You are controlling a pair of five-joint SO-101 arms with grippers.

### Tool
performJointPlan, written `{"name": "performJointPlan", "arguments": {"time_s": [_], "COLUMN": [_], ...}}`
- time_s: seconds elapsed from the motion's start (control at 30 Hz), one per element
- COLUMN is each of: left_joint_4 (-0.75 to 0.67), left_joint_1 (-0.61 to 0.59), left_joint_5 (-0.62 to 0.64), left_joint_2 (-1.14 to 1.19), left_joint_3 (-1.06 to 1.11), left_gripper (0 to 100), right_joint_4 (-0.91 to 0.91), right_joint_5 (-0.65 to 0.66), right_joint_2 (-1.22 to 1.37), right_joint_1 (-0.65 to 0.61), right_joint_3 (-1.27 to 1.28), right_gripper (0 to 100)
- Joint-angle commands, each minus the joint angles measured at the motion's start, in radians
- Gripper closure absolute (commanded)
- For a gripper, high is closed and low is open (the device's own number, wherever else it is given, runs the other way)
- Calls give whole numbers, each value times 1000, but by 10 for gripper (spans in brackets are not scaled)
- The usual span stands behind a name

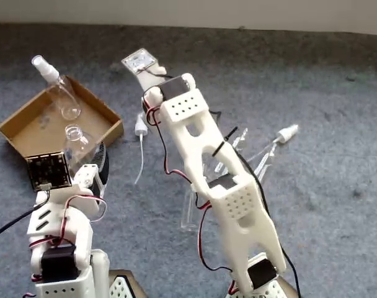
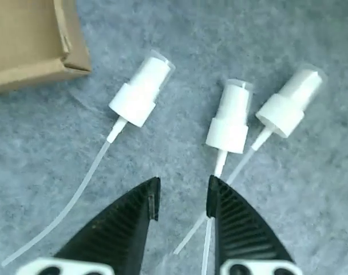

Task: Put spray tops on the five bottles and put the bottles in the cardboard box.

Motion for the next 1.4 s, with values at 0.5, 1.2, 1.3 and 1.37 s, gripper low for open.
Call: {"name": "performJointPlan", "arguments": {"time_s": [0.5,1.2,1.3,1.37], "left_joint_4": [-18,-18,-18,-18], "left_joint_1": [-8,-8,-8,-8], "left_joint_5": [14,14,14,14], "left_joint_2": [-15,-15,-15,-15], "left_joint_3": [-10,-8,-8,-8], "left_gripper": [867,867,867,867], "right_joint_4": [-58,-24,15,19], "right_joint_5": [150,153,153,153], "right_joint_2": [266,295,298,298], "right_joint_1": [97,82,82,81], "right_joint_3": [-366,-438,-536,-587], "right_gripper": [776,776,776,776]}}
